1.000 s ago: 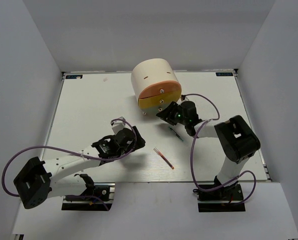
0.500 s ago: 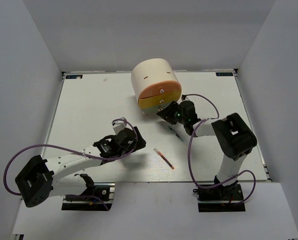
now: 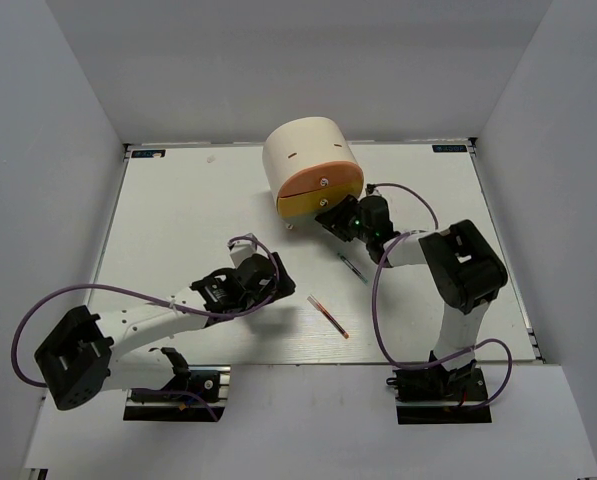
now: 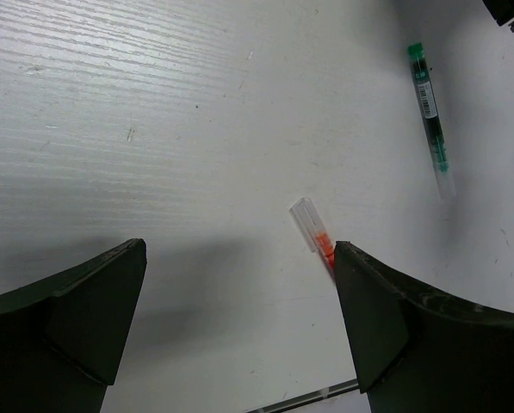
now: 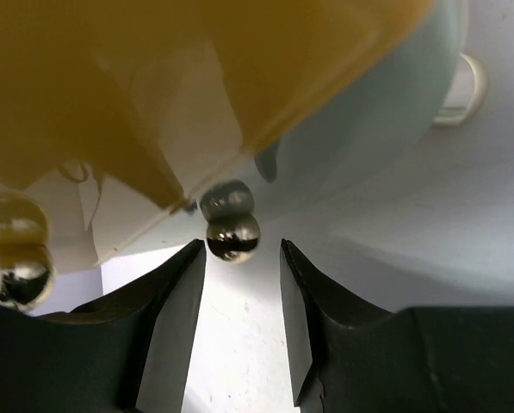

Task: Sort the stationery into containers
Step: Open the drawer in the storage box.

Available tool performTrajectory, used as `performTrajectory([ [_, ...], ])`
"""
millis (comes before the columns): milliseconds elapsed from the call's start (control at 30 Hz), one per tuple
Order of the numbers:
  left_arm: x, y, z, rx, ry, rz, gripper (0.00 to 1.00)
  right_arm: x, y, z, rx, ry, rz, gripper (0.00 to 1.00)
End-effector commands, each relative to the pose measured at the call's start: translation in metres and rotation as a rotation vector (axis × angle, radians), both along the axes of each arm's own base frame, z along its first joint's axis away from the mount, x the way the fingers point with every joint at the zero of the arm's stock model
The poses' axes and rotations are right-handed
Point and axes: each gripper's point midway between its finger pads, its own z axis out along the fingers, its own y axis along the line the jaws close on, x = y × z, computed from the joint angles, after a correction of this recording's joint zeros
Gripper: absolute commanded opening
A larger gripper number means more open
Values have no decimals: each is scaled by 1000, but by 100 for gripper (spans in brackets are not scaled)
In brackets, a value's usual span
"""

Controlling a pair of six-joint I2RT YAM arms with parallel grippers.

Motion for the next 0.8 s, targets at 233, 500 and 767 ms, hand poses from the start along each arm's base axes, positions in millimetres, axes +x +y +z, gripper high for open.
performTrajectory([
  [233,8,-10,15,-32,-19,-7,99,30,5,22,31,-83,-45,38],
  [500,9,-12,18,-33,-28,-13,99,4,0,13,16,-72,6,14],
  [767,11,-17,23,-55,-45,-26,99,-51,-19,7,9,-33,53,13],
])
